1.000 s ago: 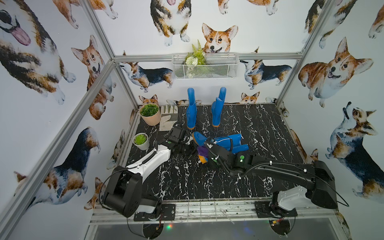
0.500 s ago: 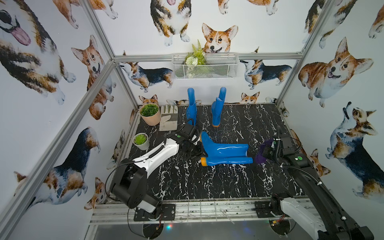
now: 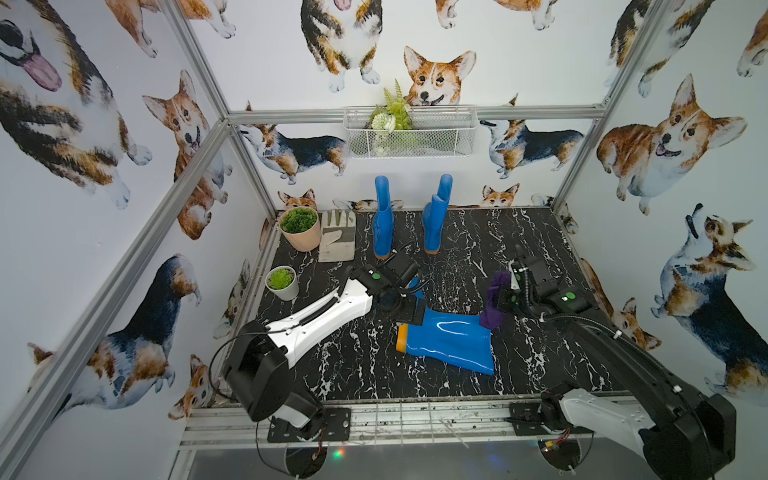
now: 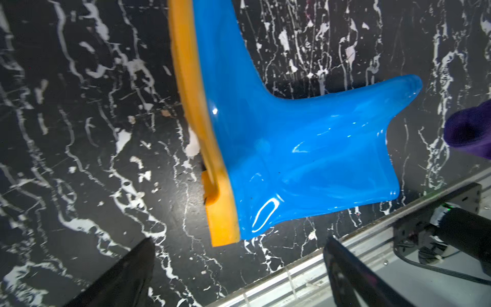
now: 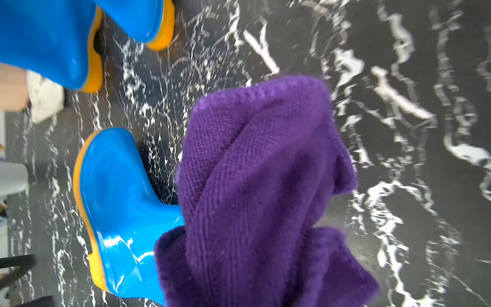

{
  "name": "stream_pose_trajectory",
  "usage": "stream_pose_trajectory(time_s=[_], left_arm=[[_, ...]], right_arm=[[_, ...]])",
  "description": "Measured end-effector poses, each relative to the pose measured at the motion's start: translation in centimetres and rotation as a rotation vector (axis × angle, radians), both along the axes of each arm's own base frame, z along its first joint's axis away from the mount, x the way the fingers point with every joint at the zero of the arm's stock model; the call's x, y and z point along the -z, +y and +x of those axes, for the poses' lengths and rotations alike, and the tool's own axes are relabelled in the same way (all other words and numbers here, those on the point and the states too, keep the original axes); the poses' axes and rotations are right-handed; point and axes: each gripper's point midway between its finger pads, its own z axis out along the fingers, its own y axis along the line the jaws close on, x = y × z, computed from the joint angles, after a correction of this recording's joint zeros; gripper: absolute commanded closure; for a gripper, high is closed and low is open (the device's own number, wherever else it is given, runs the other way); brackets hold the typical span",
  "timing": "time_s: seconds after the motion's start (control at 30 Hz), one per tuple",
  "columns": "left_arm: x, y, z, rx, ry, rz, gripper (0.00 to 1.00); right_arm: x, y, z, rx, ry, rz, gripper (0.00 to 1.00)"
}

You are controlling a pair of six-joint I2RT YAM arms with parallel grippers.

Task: Wipe the rubber boots with a cloth
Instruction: Wipe the dirt off the rubber boot.

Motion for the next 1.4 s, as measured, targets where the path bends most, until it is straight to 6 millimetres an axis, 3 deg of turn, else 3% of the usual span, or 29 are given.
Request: stream_pose_trajectory(time_s=[0.17,0.23,0.4,0.63,0.83,1.0,1.07,1.2,1.3,1.4], left_arm=[[1.8,2.4,-1.5,-0.026,-0.031,0.001,0.07],[3.2,3.1,-2.6,-0.045,-0.029,-0.026,0.15],[6.6,3.2,-5.5,-0.034,-0.06,-0.102,0.26],[7.4,1.5,-4.5,-0.045,-0.145,-0.191,0.26],[8.6,0.2,-3.5,-0.042,-0.142,-0.189,0.27],[9.6,-1.1,-2.9,-0.023,-0.123,-0.182,0.58],[9.7,-0.9,-2.7,-0.031,-0.131,-0.169,0.74],[9.4,-0.5,-2.4,-0.014,-0.164,-0.144,0.95],[9.2,-0.3,-2.5,0.02,-0.165,-0.14,1.0],[8.9,-0.3,-2.5,0.041,-0.169,-0.151,1.0]], right_arm=[[1.1,6.5,0.9,-0.157,0.045,-0.003,1.0],[1.2,9.8,1.8,-0.22,0.042,0.003,1.0],[2.0,17.0,4.2,-0.332,0.074,0.06,1.0],[1.8,20.9,7.2,-0.356,0.066,0.105,1.0],[4.5,20.9,7.2,-0.352,0.11,0.076,1.0],[7.1,19.3,5.8,-0.338,0.166,0.045,1.0],[7.9,18.4,4.5,-0.338,0.191,0.038,1.0],[8.9,16.7,2.0,-0.33,0.206,0.05,1.0],[9.7,14.6,-0.4,-0.311,0.232,0.057,1.0],[8.5,12.6,-1.4,-0.283,0.219,0.075,1.0]])
